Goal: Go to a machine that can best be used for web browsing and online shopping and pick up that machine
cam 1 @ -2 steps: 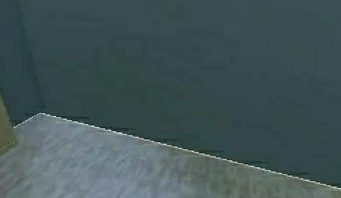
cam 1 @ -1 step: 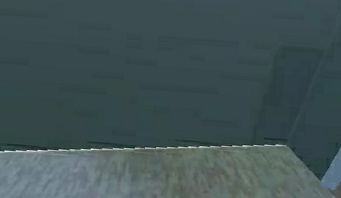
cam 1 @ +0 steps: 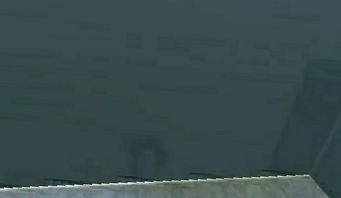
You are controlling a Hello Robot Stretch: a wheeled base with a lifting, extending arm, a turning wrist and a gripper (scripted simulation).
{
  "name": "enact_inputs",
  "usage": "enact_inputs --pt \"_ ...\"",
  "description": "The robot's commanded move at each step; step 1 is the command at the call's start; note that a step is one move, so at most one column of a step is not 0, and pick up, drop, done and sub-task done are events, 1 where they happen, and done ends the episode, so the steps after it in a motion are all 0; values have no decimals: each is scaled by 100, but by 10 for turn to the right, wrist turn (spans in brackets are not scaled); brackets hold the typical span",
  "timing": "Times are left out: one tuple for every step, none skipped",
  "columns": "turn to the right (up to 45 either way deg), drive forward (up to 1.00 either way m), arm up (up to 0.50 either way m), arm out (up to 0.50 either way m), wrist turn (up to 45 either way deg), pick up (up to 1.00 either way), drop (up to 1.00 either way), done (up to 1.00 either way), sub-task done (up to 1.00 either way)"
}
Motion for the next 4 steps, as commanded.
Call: enact_inputs --pt "390 0 0 0 0 0 0 0 0" --pt "0 70 0 0 0 0 0 0 0" --pt "450 0 0 0 0 0 0 0 0" --pt "30 0 0 0 0 0 0 0 0"
